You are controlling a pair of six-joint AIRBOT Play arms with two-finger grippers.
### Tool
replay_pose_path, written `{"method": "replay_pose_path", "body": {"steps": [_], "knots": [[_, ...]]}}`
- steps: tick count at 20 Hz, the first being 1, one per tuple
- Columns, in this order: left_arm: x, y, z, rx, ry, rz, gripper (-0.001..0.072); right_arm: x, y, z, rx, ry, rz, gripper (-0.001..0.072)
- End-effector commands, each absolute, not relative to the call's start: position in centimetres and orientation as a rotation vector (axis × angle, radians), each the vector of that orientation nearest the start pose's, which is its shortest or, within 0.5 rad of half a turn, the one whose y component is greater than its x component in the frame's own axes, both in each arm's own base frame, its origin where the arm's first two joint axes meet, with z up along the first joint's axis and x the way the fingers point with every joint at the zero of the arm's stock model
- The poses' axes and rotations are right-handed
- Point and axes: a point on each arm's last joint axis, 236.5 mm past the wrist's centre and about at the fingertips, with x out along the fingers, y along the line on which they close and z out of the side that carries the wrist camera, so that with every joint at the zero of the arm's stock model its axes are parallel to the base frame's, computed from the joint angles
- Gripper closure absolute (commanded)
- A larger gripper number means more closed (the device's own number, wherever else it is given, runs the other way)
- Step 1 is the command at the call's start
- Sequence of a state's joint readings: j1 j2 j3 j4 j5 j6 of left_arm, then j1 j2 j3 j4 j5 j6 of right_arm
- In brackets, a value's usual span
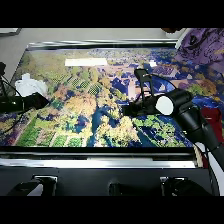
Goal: Fold the clothes and pants, and hang the long-sleeved shirts on hangers.
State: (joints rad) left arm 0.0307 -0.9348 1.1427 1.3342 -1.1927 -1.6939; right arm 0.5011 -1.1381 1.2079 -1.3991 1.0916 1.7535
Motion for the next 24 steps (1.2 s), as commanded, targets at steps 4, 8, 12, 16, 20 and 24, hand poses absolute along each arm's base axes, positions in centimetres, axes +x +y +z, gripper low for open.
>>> {"method": "replay_pose_path", "body": {"steps": [4,8,12,16,20,24], "knots": [[39.6,8.9,9.0,-0.375,0.891,0.446,-0.0013,33.4,22.4,9.2,0.053,1.081,0.458,0.0678],[43.1,13.6,2.2,-0.413,0.919,0.518,-0.0013,33.4,22.4,9.2,0.053,1.081,0.458,0.0678],[47.3,16.7,-1.4,-0.443,0.806,0.522,-0.0013,33.2,22.4,9.1,0.050,1.090,0.457,0.0678],[51.0,17.7,-3.4,-0.438,0.682,0.478,-0.0013,33.2,22.4,9.1,0.050,1.093,0.457,0.0678],[51.7,18.6,-6.5,-0.449,0.682,0.481,-0.0013,33.2,22.4,9.1,0.050,1.093,0.457,0.0678],[52.3,18.3,-3.7,-0.487,0.642,0.479,0.0689,33.2,22.4,9.1,0.050,1.092,0.457,0.0678]]}}
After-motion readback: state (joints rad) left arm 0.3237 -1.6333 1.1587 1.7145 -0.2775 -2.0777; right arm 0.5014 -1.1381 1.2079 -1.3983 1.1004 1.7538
